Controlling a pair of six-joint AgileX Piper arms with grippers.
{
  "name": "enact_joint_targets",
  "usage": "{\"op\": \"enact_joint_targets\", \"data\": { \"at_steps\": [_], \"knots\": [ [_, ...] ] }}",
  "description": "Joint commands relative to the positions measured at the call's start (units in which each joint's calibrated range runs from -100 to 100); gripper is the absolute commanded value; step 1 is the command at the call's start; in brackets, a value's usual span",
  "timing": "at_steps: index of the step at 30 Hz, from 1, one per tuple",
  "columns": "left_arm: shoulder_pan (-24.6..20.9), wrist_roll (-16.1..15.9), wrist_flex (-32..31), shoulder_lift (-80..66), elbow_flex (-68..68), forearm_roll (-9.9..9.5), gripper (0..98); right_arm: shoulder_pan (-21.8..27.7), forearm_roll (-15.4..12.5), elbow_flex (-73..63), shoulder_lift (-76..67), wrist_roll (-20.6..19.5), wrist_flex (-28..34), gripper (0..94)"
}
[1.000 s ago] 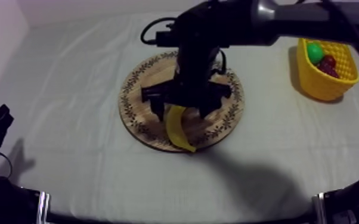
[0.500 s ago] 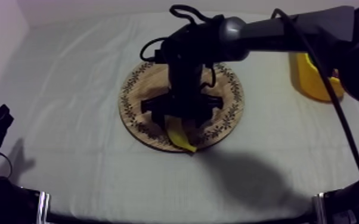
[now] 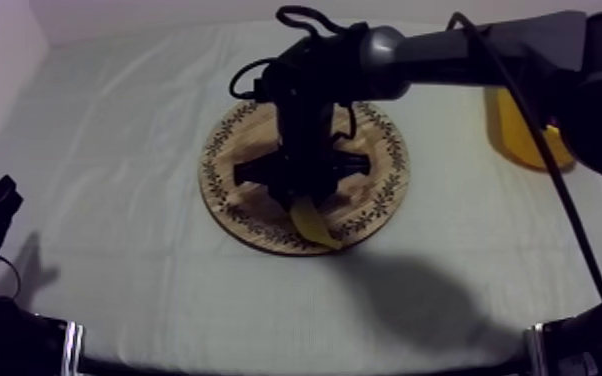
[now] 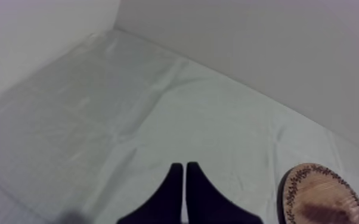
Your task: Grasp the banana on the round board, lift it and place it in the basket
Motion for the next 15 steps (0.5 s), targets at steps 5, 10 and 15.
{"op": "enact_joint_targets", "data": {
  "at_steps": [5,10,15],
  "knots": [
    [0.0,0.0,0.0,0.0,0.0,-0.02,0.1,0.6,0.3,1.1,-7.7,1.2,2.5,21.2],
    [0.0,0.0,0.0,0.0,0.0,-0.02,0.1,2.6,0.7,2.4,-17.3,2.9,5.8,20.4],
    [0.0,0.0,0.0,0.0,0.0,-0.02,0.1,6.7,1.5,2.7,-25.7,4.5,8.8,20.7]
  ]
}}
